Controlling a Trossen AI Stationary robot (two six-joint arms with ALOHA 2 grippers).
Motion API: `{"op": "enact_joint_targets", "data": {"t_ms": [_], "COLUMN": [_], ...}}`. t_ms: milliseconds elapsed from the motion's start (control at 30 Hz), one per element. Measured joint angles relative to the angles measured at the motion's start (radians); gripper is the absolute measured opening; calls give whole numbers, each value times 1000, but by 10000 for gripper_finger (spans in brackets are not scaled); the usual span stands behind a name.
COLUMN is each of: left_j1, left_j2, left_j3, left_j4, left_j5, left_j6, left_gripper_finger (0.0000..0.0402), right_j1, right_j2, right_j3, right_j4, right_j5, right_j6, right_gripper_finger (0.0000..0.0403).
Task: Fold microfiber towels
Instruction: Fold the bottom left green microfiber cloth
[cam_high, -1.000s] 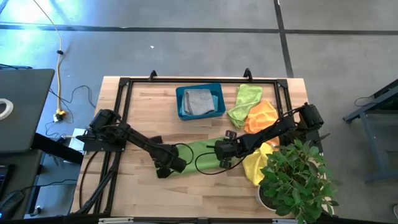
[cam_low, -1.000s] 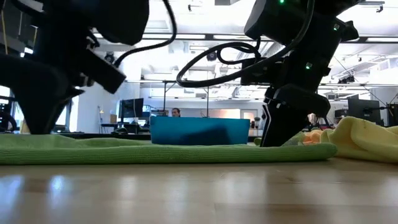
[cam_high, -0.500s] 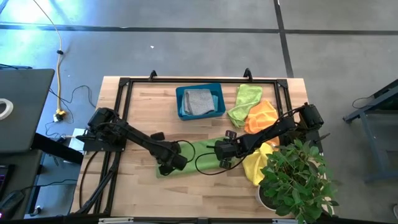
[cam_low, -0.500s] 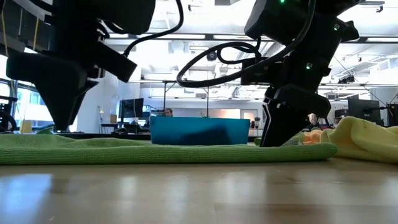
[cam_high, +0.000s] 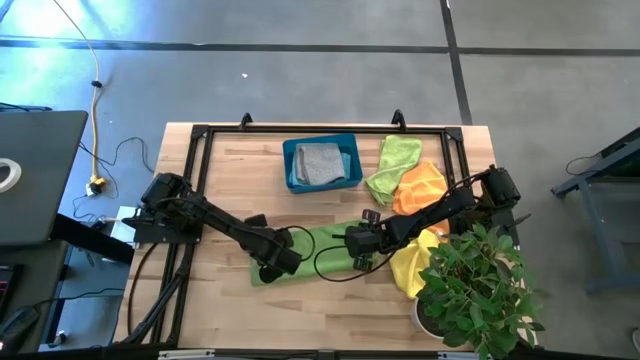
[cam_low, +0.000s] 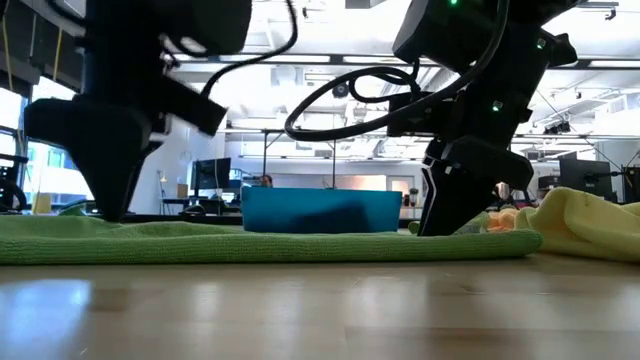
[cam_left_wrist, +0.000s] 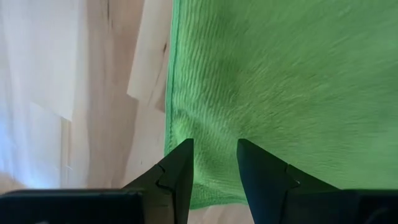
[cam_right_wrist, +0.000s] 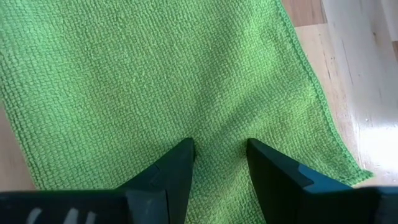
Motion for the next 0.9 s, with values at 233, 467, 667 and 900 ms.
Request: {"op": "enact_joint_targets", "data": {"t_ms": [233, 467, 667, 900], "left_j1": [-14, -33, -56, -82], "left_j2": [0, -1, 0, -5], "left_j3": [-97, -93, -45, 57], "left_j4": [31, 23, 165, 116], "left_j5": [30, 51, 148, 52], "left_j6": [-85, -151, -139, -79], "left_gripper_finger": [115, 115, 115, 115], "right_j1": [0, -17, -51, -62], "right_j2": [0, 2, 7, -50], "right_j3": [1, 0, 36, 172], "right_j4": [-1, 16, -30, -261], "right_j5": [2, 111, 227, 216], "right_j6": [-20, -152, -270, -217], "right_gripper_finger": [149, 149, 149, 149]}}
